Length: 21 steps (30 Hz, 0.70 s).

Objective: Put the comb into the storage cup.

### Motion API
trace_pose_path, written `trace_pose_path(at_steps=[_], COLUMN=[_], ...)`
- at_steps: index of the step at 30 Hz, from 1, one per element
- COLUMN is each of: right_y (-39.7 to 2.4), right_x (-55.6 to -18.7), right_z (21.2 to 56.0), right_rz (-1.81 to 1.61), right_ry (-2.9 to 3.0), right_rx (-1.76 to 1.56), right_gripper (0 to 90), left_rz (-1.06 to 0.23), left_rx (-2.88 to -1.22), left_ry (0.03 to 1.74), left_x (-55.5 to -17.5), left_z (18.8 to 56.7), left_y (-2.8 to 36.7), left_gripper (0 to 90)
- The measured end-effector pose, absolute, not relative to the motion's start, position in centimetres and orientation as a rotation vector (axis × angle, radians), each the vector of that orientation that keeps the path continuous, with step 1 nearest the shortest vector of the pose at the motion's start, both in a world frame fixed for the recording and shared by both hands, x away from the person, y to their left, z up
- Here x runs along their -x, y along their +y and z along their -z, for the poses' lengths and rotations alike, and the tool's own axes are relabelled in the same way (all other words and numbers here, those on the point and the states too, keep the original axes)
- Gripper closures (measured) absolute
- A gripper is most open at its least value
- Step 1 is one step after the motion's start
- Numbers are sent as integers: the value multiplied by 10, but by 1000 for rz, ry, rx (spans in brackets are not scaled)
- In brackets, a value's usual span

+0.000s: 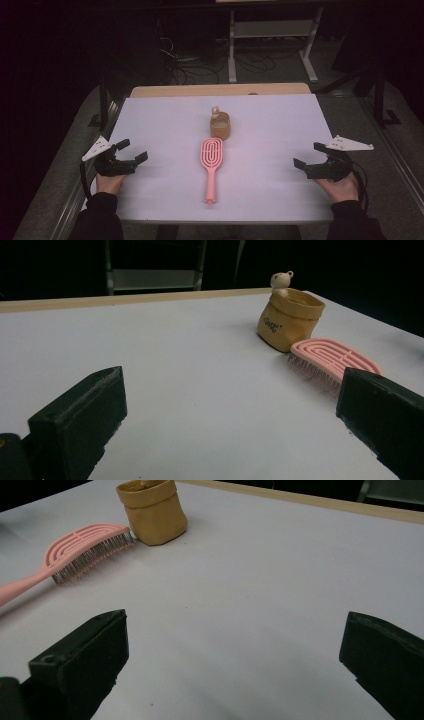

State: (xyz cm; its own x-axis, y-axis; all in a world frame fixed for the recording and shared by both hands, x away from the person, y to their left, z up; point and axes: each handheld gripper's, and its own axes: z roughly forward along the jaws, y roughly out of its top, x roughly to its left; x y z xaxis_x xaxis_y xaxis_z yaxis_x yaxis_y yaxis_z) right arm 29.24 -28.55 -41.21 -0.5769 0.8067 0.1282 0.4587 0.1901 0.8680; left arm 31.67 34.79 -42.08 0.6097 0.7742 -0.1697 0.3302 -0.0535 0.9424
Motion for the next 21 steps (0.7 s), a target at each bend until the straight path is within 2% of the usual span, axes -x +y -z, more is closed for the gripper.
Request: trace_pose_path(at_steps=[21], right_y=[-284], right_x=[-292], right_z=[414], right_rz=[-1343], right_ry=[2137], right_rx=[-1189], right_gripper=[0], left_rz=[-459], left_rx=[-1644], left_ry=[917], left_x=[-317], left_z=[419], left_y=[347], left_gripper=[0])
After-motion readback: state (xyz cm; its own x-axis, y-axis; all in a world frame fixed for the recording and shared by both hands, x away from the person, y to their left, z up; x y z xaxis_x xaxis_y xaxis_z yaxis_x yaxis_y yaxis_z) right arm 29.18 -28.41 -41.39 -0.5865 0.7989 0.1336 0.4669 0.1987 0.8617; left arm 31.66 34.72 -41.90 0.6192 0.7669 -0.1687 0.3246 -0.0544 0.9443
